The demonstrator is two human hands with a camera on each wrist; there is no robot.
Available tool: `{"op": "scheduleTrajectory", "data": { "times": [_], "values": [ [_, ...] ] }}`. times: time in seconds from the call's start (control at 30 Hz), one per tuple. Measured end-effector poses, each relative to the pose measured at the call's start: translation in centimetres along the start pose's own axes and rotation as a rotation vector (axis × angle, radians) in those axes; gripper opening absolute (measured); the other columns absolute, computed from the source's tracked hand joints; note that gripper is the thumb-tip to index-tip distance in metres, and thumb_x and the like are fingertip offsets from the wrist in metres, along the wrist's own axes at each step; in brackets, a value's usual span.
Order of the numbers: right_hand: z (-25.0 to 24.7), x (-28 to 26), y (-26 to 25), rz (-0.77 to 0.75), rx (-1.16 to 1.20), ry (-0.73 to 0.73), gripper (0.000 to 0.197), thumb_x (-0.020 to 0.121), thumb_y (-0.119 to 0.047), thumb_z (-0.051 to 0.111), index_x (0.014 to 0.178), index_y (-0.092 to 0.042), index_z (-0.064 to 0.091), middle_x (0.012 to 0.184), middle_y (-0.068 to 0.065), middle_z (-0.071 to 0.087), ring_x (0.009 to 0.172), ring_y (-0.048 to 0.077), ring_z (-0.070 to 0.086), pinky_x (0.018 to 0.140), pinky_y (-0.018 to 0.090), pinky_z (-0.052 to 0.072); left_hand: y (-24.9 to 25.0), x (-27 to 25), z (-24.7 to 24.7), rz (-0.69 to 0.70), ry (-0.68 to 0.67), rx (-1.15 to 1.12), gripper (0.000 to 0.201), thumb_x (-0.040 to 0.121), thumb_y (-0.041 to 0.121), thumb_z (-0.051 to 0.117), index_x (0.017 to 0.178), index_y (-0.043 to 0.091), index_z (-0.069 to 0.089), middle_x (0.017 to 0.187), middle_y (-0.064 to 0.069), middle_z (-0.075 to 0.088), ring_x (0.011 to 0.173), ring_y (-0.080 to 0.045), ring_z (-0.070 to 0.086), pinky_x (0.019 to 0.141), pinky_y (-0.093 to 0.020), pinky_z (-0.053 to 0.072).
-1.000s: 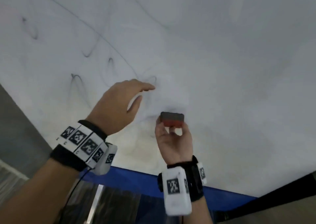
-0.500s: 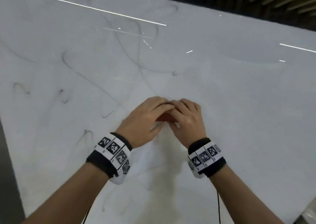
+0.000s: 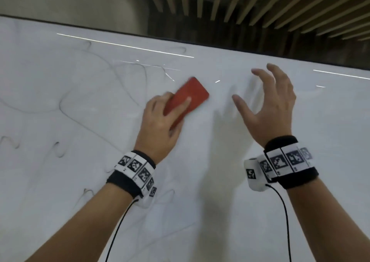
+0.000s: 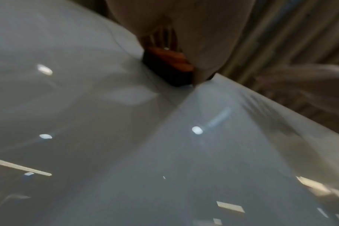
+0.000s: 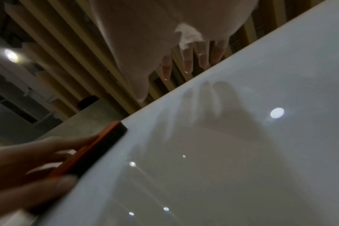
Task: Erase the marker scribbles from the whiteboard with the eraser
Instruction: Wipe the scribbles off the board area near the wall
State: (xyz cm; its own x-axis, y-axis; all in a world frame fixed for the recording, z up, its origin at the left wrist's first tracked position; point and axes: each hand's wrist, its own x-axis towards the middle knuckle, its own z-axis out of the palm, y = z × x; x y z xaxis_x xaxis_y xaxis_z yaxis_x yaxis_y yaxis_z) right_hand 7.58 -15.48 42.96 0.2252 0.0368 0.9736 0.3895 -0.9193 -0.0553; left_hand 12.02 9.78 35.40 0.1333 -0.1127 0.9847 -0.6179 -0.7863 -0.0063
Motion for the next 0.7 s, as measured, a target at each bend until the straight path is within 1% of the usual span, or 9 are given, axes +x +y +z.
{"op": "scheduleTrajectory", "data": {
  "times": [0.1,0.23,0.3,0.4,0.47,0.5,0.53,0.63,0.7],
  "values": [
    [0.6,2.1,-0.4,-0.029,-0.029,-0.038,0.056,0.097,-0.039,0.055,0.148,-0.020,0.043,0.154,0.008,0.039,0.145,0.028,0.034,0.120,0.046,0.026,-0.3,0.6,-0.1,0.112,-0.059,0.029,0.046,0.095,0.020,0.070,0.141,0.022,0.062,0.135,-0.018,0.055,0.114,-0.040,0.052,0.108,-0.047,0.044],
    [1.3,3.8,-1.8,-0.011,-0.105,-0.103,0.064,0.097,-0.037,0.055,0.155,-0.022,0.034,0.161,0.010,0.030,0.151,0.033,0.023,0.123,0.050,0.022,-3.7,6.0,-2.5,-0.209,0.229,0.016,0.047,0.090,0.023,0.071,0.137,0.023,0.065,0.130,-0.015,0.056,0.112,-0.035,0.052,0.105,-0.037,0.043],
    [1.7,4.2,-2.9,0.030,-0.150,-0.140,0.067,0.096,-0.037,0.057,0.157,-0.023,0.031,0.164,0.010,0.025,0.154,0.036,0.016,0.124,0.050,0.019,-3.7,7.1,-2.5,-0.288,0.283,-0.001,0.046,0.091,0.028,0.071,0.136,0.023,0.065,0.130,-0.013,0.056,0.110,-0.032,0.052,0.102,-0.034,0.044],
    [2.4,4.6,-4.0,0.079,-0.173,-0.152,0.065,0.098,-0.030,0.054,0.158,-0.023,0.031,0.165,0.010,0.023,0.155,0.038,0.011,0.123,0.051,0.018,-0.3,5.0,-0.2,-0.096,0.161,-0.031,0.041,0.093,0.025,0.074,0.133,0.019,0.068,0.130,-0.016,0.057,0.114,-0.035,0.052,0.105,-0.042,0.046],
    [2.6,4.8,-3.9,0.076,-0.142,-0.082,0.058,0.099,-0.021,0.050,0.155,-0.022,0.037,0.160,0.010,0.032,0.151,0.039,0.019,0.121,0.052,0.022,1.2,3.3,0.5,0.089,0.031,0.007,0.038,0.093,0.022,0.074,0.130,0.018,0.070,0.130,-0.018,0.059,0.114,-0.039,0.054,0.104,-0.049,0.047],
    [2.6,4.9,-3.6,0.077,-0.137,-0.041,0.055,0.099,-0.018,0.048,0.153,-0.021,0.041,0.156,0.010,0.038,0.148,0.039,0.024,0.119,0.052,0.025,0.6,3.7,0.2,0.112,0.019,0.027,0.038,0.092,0.022,0.074,0.129,0.018,0.070,0.129,-0.017,0.060,0.113,-0.038,0.055,0.104,-0.047,0.048],
    [2.7,5.1,-3.4,0.078,-0.141,-0.016,0.053,0.099,-0.016,0.047,0.152,-0.020,0.043,0.153,0.009,0.041,0.145,0.038,0.029,0.118,0.052,0.027,-0.8,5.0,-0.5,0.072,0.059,0.037,0.038,0.091,0.022,0.074,0.129,0.019,0.070,0.128,-0.017,0.060,0.111,-0.037,0.055,0.104,-0.043,0.047],
    [2.9,5.2,-3.2,0.072,-0.187,-0.015,0.051,0.099,-0.017,0.045,0.150,-0.019,0.045,0.149,0.008,0.044,0.141,0.037,0.033,0.116,0.052,0.029,-5.0,9.2,-3.5,-0.277,0.312,0.058,0.040,0.087,0.023,0.070,0.128,0.021,0.069,0.125,-0.014,0.060,0.107,-0.036,0.055,0.097,-0.027,0.039],
    [3.1,5.3,-3.4,0.070,-0.200,-0.011,0.051,0.098,-0.015,0.046,0.149,-0.018,0.045,0.149,0.010,0.045,0.141,0.038,0.033,0.116,0.052,0.028,-4.5,9.5,-3.3,-0.327,0.311,0.045,0.041,0.086,0.023,0.067,0.127,0.020,0.068,0.124,-0.013,0.059,0.107,-0.035,0.054,0.097,-0.032,0.042]
  ]
}}
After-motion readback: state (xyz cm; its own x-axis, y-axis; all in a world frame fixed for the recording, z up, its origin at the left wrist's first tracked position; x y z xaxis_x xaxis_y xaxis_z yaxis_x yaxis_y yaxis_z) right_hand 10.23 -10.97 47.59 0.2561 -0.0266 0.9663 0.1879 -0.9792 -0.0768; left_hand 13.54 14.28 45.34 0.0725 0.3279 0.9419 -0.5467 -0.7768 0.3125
